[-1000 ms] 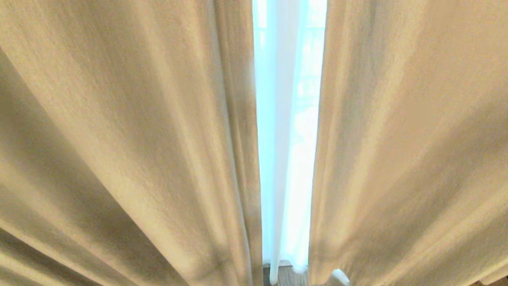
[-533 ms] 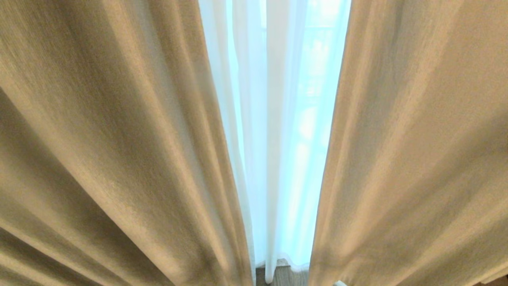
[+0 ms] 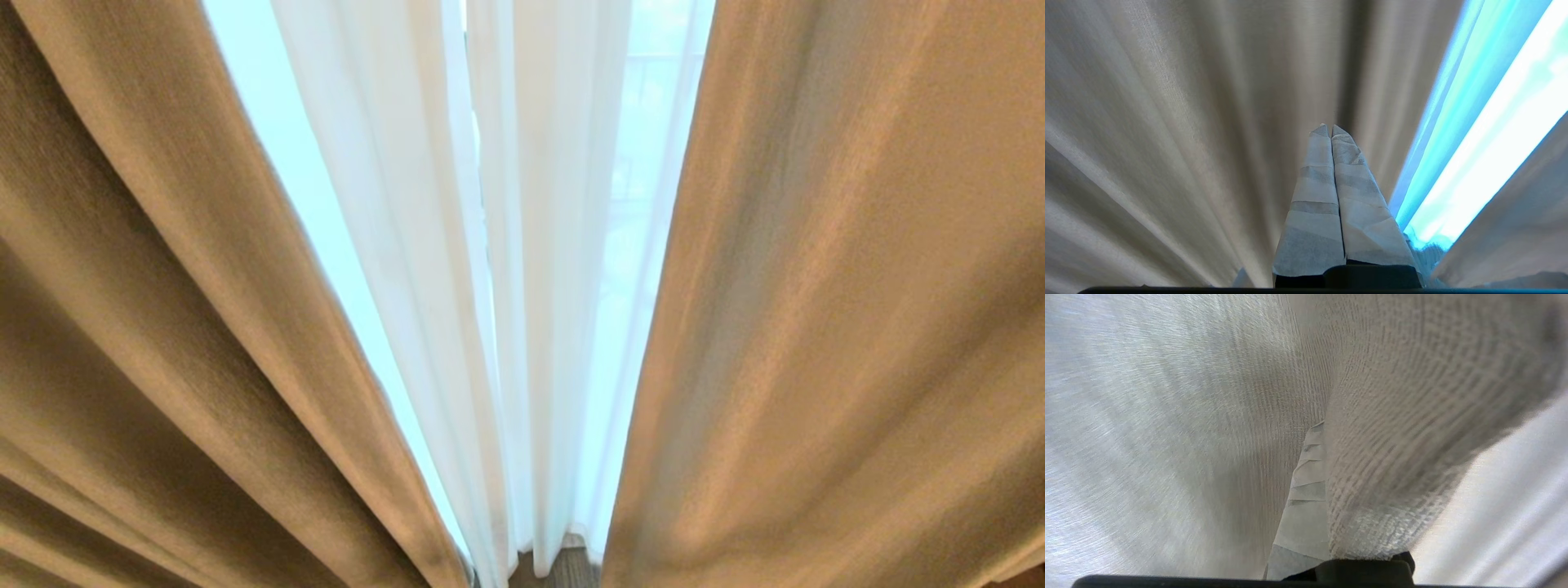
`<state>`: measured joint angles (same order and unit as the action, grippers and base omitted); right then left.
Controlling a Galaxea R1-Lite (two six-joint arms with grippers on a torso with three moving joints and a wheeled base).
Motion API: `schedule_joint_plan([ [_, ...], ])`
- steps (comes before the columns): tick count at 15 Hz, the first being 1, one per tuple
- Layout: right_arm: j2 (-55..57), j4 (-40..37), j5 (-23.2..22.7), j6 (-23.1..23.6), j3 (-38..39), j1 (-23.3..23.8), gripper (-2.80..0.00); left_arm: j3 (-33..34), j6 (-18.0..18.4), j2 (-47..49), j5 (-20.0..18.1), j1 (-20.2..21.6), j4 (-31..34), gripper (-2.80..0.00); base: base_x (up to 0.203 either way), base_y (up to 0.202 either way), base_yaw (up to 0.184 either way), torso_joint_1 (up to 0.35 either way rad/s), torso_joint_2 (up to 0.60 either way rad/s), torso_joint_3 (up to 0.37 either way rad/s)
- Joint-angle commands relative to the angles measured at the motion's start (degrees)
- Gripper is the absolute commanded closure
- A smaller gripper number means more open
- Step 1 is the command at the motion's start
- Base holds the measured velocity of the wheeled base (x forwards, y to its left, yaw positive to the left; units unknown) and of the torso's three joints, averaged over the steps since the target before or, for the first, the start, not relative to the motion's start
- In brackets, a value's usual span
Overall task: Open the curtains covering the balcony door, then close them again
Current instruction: Pull the outer curtains open on both sides
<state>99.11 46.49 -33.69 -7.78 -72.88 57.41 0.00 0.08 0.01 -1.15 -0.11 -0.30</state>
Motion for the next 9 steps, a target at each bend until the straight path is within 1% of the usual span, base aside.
schedule_joint_plan([
  [1,-4.9,0.5,-2.2,-0.3,3.1,-1.8,0.0,0.0,0.0,0.0,0.0,0.0,0.0,0.0,0.0,0.0,0.0,0.0,0.0,0.0],
  [3,-7.3,0.6,-2.4,-0.5,5.0,-4.6,0.0,0.0,0.0,0.0,0.0,0.0,0.0,0.0,0.0,0.0,0.0,0.0,0.0,0.0],
  [6,-10.2,2.3,-2.5,-2.8,7.8,-8.6,0.0,0.0,0.0,0.0,0.0,0.0,0.0,0.0,0.0,0.0,0.0,0.0,0.0,0.0],
  [9,-11.4,2.5,-2.5,-2.9,8.8,-10.9,0.0,0.0,0.0,0.0,0.0,-0.1,0.0,0.0,0.0,0.0,0.0,0.0,0.0,0.0],
])
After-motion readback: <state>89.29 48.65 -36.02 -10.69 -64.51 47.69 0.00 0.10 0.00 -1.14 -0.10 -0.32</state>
